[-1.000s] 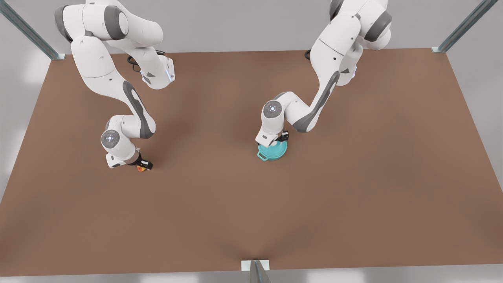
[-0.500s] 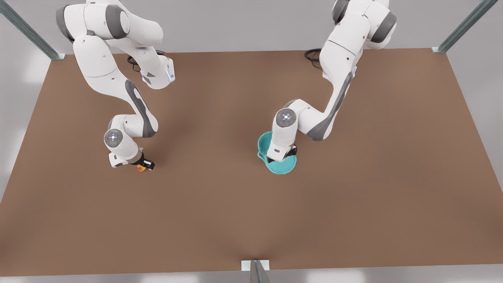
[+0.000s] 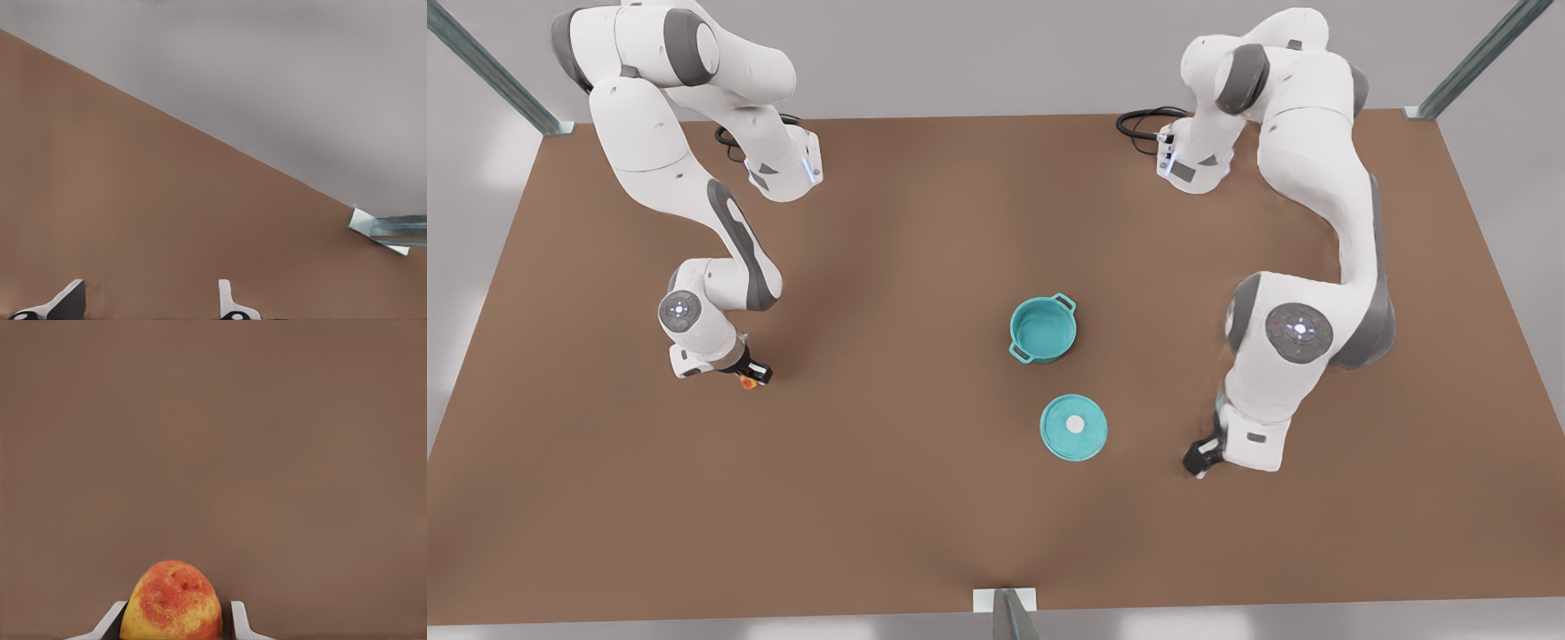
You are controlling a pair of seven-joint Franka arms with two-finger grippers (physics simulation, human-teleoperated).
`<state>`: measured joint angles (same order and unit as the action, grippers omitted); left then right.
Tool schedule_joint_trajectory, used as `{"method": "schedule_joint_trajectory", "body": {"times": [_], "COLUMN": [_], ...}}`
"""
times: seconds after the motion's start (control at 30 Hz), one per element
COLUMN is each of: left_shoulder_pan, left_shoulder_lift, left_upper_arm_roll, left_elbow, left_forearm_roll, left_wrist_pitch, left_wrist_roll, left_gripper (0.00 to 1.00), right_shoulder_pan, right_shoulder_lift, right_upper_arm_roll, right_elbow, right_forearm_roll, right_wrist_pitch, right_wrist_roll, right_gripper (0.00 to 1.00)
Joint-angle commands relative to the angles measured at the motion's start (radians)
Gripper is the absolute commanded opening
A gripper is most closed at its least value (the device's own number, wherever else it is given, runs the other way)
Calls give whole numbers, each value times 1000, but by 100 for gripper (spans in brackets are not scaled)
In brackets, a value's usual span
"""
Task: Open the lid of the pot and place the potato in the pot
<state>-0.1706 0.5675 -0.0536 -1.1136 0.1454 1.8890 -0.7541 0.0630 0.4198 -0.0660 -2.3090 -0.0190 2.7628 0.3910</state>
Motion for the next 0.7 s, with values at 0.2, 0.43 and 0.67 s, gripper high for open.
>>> {"method": "schedule_joint_trajectory", "body": {"times": [0.2,0.43,0.67], "left_shoulder_pan": [166,164,166], "left_shoulder_lift": [-373,-370,-370], "left_upper_arm_roll": [21,15,17], "left_elbow": [-459,-465,-462], "left_forearm_roll": [-191,-198,-193], "left_wrist_pitch": [-289,-321,-320], "left_wrist_roll": [624,621,622], "left_gripper": [100,100,100], "right_shoulder_pan": [1,5,89], "right_shoulder_lift": [-3,-35,-93], "right_upper_arm_roll": [0,0,6], "right_elbow": [0,2,137], "right_forearm_roll": [1,2,13], "right_wrist_pitch": [-3,-41,-319], "right_wrist_roll": [11,19,158], "right_gripper": [59,56,56]}}
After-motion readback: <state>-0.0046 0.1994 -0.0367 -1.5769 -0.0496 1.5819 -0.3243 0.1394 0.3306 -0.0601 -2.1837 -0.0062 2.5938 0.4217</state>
